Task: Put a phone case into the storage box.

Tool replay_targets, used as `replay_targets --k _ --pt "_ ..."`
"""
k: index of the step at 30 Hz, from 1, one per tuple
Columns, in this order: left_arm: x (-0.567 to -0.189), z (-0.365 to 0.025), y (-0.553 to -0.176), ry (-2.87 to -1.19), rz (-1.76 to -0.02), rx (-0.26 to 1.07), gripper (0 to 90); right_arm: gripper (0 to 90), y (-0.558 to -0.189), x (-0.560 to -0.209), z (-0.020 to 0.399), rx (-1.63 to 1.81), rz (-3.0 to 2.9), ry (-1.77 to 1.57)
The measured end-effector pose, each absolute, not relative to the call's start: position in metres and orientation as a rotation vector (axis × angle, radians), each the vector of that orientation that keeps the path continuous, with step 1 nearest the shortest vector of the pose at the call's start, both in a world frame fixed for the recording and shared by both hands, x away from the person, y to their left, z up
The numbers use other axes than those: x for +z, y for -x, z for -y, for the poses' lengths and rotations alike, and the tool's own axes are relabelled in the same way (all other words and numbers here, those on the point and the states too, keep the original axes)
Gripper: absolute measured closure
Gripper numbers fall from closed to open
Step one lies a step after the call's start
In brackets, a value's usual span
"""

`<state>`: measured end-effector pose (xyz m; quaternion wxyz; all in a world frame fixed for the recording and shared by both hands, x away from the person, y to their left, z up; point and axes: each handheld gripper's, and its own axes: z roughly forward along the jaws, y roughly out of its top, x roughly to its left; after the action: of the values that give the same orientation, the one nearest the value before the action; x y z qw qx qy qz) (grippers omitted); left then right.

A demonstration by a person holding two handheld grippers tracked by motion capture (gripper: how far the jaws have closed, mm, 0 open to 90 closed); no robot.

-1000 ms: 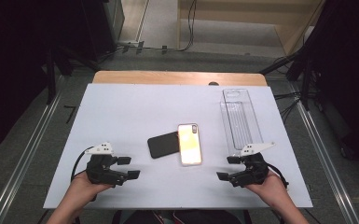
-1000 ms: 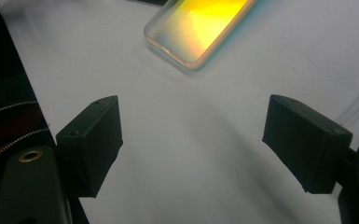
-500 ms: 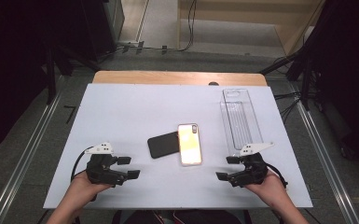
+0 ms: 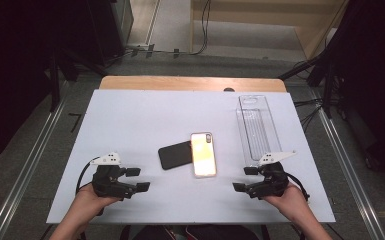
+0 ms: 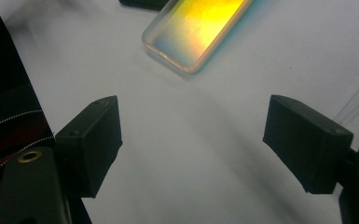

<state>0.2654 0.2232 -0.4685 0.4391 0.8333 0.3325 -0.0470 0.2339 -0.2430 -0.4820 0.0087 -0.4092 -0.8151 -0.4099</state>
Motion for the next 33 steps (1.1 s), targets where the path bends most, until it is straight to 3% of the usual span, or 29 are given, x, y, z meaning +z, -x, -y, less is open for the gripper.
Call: replay_targets --k 33 --pt "-0.468 -0.225 -0.269 -2.051 -0.854 -0.099 24.8 16.0 -0.244 -0.46 0.214 -1.316 2.53 1.459"
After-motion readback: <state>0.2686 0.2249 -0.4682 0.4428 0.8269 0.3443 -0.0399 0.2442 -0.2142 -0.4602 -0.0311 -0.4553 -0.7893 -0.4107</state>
